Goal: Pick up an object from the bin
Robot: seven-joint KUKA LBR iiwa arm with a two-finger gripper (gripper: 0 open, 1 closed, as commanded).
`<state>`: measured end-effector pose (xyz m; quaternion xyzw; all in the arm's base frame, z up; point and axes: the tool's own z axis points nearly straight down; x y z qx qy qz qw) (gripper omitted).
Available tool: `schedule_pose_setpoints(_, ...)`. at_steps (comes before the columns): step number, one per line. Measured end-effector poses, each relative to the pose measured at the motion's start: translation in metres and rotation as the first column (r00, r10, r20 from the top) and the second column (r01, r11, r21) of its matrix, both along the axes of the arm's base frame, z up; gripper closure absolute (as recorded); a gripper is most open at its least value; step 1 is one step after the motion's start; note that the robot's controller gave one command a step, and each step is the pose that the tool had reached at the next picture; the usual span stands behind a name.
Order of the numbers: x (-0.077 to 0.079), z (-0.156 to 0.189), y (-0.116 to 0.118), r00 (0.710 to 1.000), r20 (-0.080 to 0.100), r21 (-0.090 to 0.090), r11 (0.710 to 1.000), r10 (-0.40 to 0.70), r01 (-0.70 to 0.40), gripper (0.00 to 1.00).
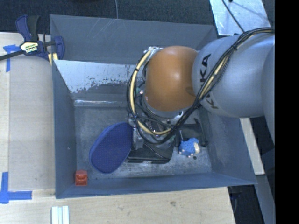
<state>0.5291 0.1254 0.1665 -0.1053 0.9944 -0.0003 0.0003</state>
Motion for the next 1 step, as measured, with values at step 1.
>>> schedule_pose_setpoints(1,0.0033,0.0662,-0.0042,1.0,0.01,0.002,1.0,0.025,-0.025,1.0)
